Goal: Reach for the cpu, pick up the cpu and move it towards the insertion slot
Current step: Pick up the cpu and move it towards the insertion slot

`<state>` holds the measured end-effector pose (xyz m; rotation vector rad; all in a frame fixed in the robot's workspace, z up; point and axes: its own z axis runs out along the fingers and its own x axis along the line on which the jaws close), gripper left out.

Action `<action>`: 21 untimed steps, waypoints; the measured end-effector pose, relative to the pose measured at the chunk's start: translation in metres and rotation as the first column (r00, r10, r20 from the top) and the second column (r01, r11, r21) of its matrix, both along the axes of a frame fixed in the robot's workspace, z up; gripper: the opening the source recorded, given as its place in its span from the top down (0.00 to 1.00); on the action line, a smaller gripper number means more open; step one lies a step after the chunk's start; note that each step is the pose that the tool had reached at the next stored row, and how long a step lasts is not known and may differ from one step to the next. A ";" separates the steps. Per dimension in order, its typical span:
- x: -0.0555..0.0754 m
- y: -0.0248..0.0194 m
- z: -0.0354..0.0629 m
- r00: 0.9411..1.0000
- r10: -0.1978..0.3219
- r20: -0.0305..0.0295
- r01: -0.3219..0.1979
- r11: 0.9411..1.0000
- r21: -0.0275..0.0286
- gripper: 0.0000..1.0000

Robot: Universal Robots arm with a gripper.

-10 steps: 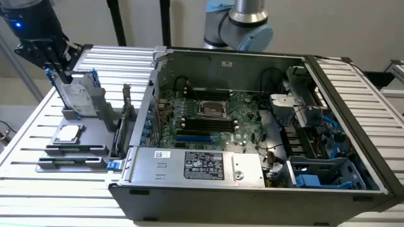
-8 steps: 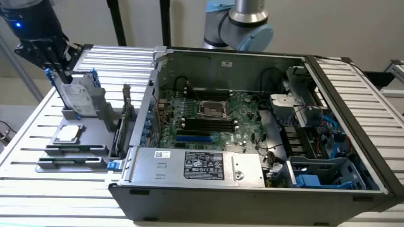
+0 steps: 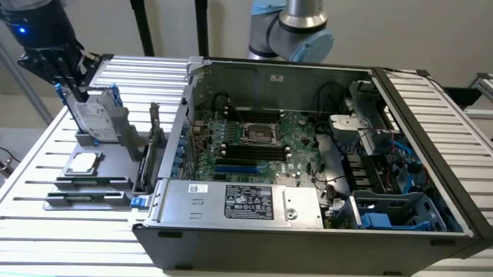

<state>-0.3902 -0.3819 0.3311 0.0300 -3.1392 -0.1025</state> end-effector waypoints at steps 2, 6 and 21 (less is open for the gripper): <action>0.000 0.0000 0.0000 1.000 0.000 0.000 0.000 1.000 0.000 0.89; -0.004 -0.0040 -0.0006 1.000 0.000 0.000 0.000 1.000 0.000 0.89; -0.038 -0.0382 -0.0049 1.000 0.000 -0.006 0.000 1.000 -0.001 0.89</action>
